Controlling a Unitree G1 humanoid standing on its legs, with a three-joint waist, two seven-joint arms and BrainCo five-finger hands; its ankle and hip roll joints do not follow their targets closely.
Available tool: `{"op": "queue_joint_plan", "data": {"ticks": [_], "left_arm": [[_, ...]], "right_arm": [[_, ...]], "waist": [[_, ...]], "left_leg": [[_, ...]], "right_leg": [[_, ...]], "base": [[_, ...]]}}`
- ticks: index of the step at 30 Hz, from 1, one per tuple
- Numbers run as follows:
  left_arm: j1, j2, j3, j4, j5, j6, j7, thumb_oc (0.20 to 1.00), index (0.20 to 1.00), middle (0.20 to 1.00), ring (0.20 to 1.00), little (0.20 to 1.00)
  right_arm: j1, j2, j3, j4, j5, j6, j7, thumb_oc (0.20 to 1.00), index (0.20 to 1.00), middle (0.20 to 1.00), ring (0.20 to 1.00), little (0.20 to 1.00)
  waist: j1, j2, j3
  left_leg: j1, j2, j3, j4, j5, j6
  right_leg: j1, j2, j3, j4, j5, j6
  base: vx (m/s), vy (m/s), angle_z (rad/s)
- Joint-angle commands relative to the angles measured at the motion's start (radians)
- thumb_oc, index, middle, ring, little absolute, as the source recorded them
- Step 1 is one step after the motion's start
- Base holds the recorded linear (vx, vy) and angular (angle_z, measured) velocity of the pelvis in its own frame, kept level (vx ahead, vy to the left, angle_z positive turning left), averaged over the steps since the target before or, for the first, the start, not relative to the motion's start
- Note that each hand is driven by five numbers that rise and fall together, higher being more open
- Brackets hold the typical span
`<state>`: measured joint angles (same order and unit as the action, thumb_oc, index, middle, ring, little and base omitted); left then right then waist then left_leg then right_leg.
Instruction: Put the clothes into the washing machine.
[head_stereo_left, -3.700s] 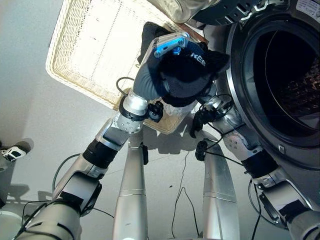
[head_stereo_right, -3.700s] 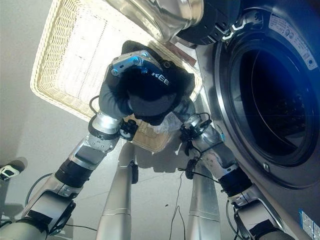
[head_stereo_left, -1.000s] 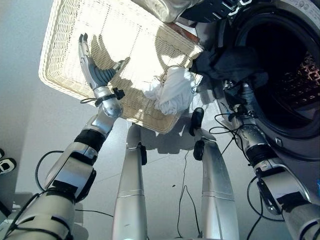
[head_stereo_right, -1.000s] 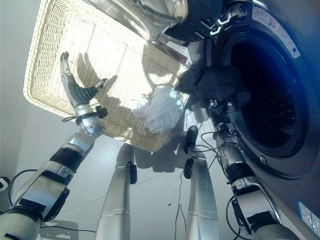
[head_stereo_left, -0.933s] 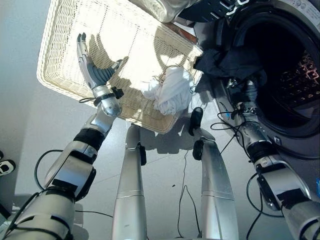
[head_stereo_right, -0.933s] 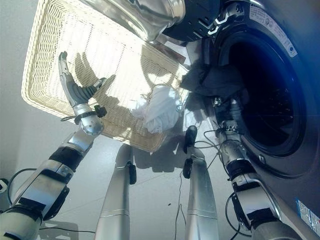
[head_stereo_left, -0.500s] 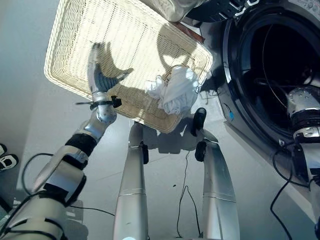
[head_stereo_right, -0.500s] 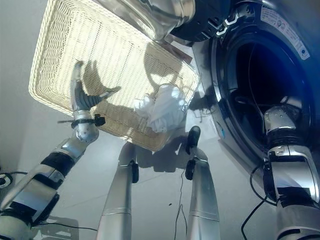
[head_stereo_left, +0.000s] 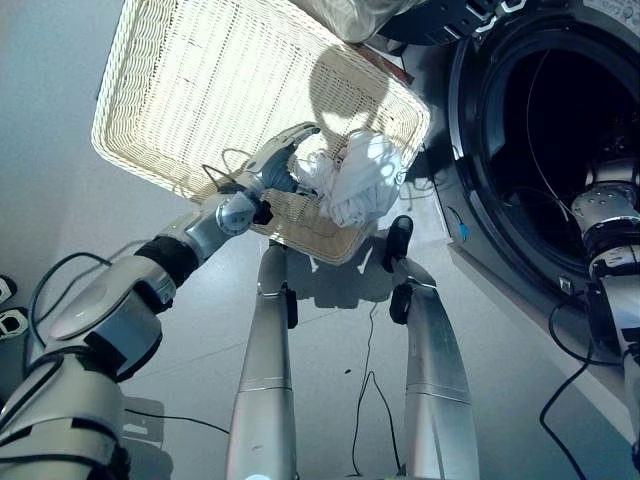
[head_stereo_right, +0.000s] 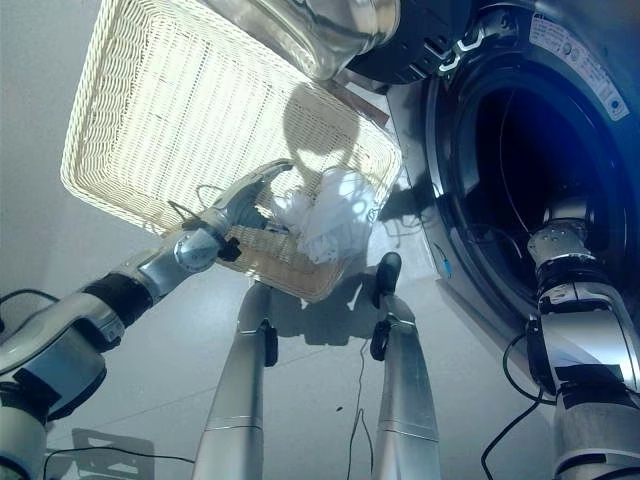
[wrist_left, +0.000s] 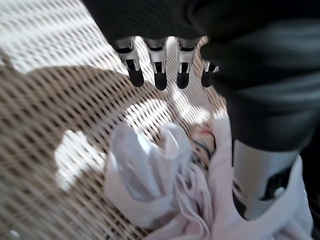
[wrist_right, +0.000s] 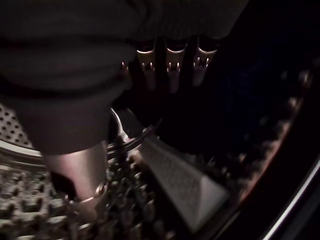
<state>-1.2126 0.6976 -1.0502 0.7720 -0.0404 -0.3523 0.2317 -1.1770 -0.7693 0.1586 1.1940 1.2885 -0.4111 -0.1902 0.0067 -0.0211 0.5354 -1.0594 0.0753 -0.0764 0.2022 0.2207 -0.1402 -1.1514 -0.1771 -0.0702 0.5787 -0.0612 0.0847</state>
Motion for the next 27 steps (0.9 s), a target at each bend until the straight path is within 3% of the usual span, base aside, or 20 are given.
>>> {"op": "queue_joint_plan", "data": {"ticks": [1,9,11,14,15,16,17,21,27], "left_arm": [[-0.056,-0.047,0.036,0.003,0.057,-0.005,-0.016,1.0,1.0,1.0,1.0,1.0],[-0.094,-0.087,0.003,0.022,0.067,-0.012,0.013,1.0,1.0,1.0,1.0,1.0],[-0.079,-0.095,0.041,0.032,0.079,-0.005,0.136,1.0,1.0,1.0,1.0,1.0],[-0.017,-0.107,0.188,0.051,-0.046,-0.082,0.329,1.0,1.0,1.0,1.0,1.0],[0.011,-0.115,0.263,0.072,-0.086,-0.122,0.37,1.0,1.0,1.0,1.0,1.0],[0.015,-0.116,0.273,0.075,-0.093,-0.128,0.374,1.0,1.0,1.0,1.0,1.0],[0.063,-0.127,0.389,0.085,-0.09,-0.17,0.424,1.0,1.0,1.0,1.0,1.0],[0.154,-0.157,0.535,0.053,-0.055,-0.189,0.522,1.0,1.0,1.0,1.0,1.0],[0.18,-0.175,0.655,0.08,-0.109,-0.216,0.602,1.0,1.0,1.0,1.0,1.0]], "right_arm": [[-0.033,-0.087,0.055,-0.003,-0.065,-0.01,-0.037,1.0,1.0,1.0,1.0,1.0],[-0.027,-0.028,0.082,-0.004,-0.17,-0.013,-0.092,1.0,1.0,1.0,1.0,1.0],[-0.004,-0.009,0.088,-0.021,-0.206,-0.028,-0.122,1.0,1.0,1.0,1.0,1.0],[0.06,0.023,0.091,-0.1,-0.326,-0.059,-0.196,1.0,1.0,1.0,1.0,1.0],[0.096,0.046,0.084,-0.135,-0.372,-0.069,-0.221,1.0,1.0,1.0,1.0,1.0],[0.102,0.05,0.083,-0.14,-0.38,-0.07,-0.225,1.0,1.0,1.0,1.0,1.0],[0.164,0.095,0.063,-0.212,-0.462,-0.074,-0.284,1.0,1.0,1.0,1.0,1.0],[0.265,0.163,0.065,-0.376,-0.62,-0.03,-0.426,1.0,1.0,1.0,1.0,1.0],[0.323,0.211,0.12,-0.482,-0.858,0.039,-0.539,1.0,1.0,1.0,1.0,1.0]], "waist": [[-0.025,0.012,-0.015],[-0.032,0.007,-0.015],[-0.033,0.003,-0.015],[-0.029,-0.002,-0.015],[-0.029,-0.006,-0.015],[-0.03,-0.007,-0.015],[-0.028,-0.015,-0.015],[-0.027,-0.023,-0.015],[-0.039,-0.017,-0.015]], "left_leg": [[-0.005,-0.063,0.043,0.145,-0.169,0.055],[-0.017,-0.063,0.044,0.147,-0.172,0.054],[-0.023,-0.065,0.042,0.148,-0.174,0.054],[-0.025,-0.063,0.042,0.137,-0.166,0.055],[-0.025,-0.062,0.043,0.135,-0.165,0.054],[-0.024,-0.062,0.043,0.134,-0.165,0.054],[-0.029,-0.061,0.041,0.132,-0.164,0.051],[-0.036,-0.069,0.033,0.128,-0.163,0.052],[-0.036,-0.067,0.047,0.118,-0.156,0.05]], "right_leg": [[0.069,0.073,-0.054,-0.215,0.186,0.053],[0.06,0.08,-0.048,-0.221,0.189,0.055],[0.053,0.086,-0.045,-0.22,0.187,0.053],[0.054,0.091,-0.047,-0.222,0.181,0.052],[0.055,0.092,-0.048,-0.22,0.177,0.052],[0.056,0.092,-0.049,-0.22,0.176,0.052],[0.054,0.093,-0.052,-0.219,0.169,0.049],[0.043,0.097,-0.053,-0.215,0.166,0.043],[0.033,0.104,-0.046,-0.207,0.151,0.034]], "base": [[0.0,0.0,0.0],[0.0,0.0,0.0],[0.0,0.0,0.0],[0.0,0.0,0.0],[0.0,0.0,0.0],[-0.02,-0.045,-0.03],[-0.02,-0.053,-0.03],[-0.01,-0.026,-0.01],[-0.01,0.041,0.0]]}}
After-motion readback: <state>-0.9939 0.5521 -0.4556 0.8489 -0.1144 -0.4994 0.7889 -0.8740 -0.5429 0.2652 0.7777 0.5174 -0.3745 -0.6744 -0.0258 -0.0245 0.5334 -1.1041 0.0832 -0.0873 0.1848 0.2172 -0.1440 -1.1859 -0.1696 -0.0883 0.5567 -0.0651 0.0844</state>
